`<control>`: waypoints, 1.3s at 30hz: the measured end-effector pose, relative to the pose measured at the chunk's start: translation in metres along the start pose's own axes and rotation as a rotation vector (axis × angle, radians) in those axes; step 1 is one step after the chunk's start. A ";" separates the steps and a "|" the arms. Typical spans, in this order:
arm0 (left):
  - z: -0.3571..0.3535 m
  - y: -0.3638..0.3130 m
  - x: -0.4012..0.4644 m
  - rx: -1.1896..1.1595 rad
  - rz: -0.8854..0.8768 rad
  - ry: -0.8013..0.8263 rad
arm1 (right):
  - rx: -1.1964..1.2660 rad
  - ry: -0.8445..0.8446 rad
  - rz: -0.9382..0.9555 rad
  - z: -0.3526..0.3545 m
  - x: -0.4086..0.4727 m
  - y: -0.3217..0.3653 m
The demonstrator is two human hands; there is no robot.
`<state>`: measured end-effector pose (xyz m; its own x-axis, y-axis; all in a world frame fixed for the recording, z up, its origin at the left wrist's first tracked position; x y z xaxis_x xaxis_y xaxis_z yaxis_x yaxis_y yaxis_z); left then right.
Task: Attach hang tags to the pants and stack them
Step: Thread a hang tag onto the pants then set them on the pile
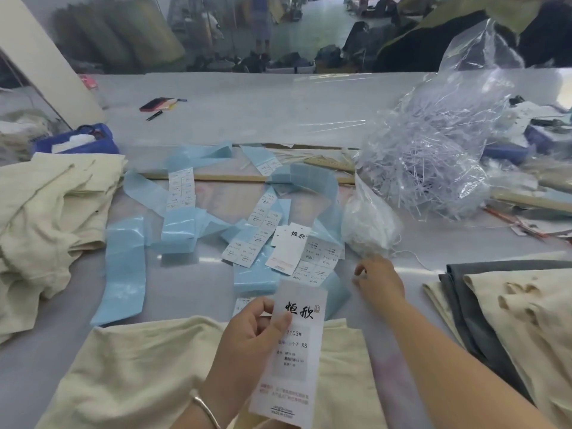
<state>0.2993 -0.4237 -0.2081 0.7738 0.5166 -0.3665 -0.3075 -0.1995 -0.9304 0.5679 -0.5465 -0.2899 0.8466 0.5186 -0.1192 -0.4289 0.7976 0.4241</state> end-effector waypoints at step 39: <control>0.074 -0.084 -0.101 0.189 -0.535 0.018 | 0.253 -0.462 0.483 0.119 -0.256 0.249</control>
<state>0.2063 -0.3974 -0.0925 0.8577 0.4905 0.1541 0.0371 0.2400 -0.9701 0.2816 -0.5169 -0.0470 0.6518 0.5673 0.5034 -0.7505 0.3869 0.5358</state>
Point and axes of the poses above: each hand's wrist, its own x-axis towards the middle knuckle, its own z-axis out of the back of the hand, y = z × x, the point moved 8 cm from there along x, towards the middle knuckle, and after that the axes turned 6 degrees about z, right-handed, at the moved point
